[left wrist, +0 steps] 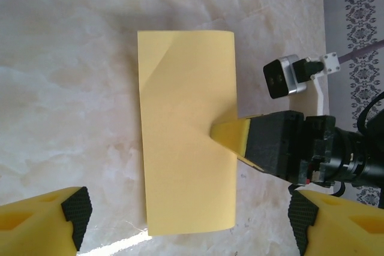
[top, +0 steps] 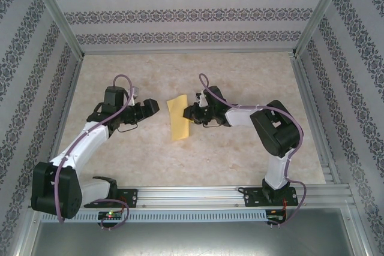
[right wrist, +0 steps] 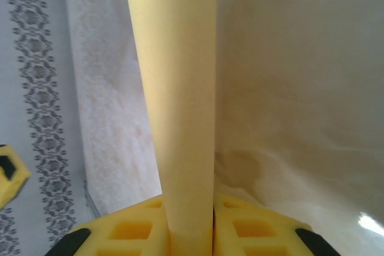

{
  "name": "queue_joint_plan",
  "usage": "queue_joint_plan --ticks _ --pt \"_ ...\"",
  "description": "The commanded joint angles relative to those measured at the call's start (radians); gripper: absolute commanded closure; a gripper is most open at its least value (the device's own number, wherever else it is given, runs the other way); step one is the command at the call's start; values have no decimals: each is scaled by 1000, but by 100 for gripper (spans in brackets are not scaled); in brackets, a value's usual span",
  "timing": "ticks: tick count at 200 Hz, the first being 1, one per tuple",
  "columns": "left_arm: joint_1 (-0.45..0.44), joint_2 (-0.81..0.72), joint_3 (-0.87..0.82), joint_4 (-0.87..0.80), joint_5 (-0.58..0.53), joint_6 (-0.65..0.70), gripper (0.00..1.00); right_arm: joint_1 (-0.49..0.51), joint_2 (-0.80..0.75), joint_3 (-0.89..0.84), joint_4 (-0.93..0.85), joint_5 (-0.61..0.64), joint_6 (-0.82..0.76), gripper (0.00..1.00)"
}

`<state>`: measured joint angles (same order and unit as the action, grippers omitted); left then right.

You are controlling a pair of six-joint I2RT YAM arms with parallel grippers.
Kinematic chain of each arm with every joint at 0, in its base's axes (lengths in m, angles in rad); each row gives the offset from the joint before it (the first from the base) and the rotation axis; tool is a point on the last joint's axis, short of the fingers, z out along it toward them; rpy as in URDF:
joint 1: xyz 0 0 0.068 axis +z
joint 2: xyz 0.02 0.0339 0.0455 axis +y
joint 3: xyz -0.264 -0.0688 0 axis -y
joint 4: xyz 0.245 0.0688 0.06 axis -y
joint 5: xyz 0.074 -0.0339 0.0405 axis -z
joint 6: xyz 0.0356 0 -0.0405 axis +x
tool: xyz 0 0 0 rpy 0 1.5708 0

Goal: Fold a paper plane with a square sheet of paper (pick it up from the middle)
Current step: Fold the square sheet of paper in half at the center of the table.

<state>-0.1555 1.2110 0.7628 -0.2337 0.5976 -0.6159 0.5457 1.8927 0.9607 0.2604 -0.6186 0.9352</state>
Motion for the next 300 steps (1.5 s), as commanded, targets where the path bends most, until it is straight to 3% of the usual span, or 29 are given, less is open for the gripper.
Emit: queue_joint_plan --ticks 1,37,72,85,118,189,300 --pt "-35 26 2 82 -14 -33 17 -18 19 -6 -88 2 -93 78" --pt "-106 114 9 160 -55 -62 25 -37 29 2 -113 1 -124 75" --pt "-181 198 30 222 -92 -73 38 -56 28 1 -139 21 -143 75" --pt "-199 223 37 247 -112 -75 47 -59 26 6 -165 25 -160 74" --pt "-243 313 66 281 -124 -73 56 -64 -2 -11 -182 57 -176 71" --pt "-268 437 120 296 -132 -42 71 -63 -51 -52 -165 102 -167 66" --pt "-283 570 196 294 -80 -8 74 -56 -66 -47 -194 195 -84 69"
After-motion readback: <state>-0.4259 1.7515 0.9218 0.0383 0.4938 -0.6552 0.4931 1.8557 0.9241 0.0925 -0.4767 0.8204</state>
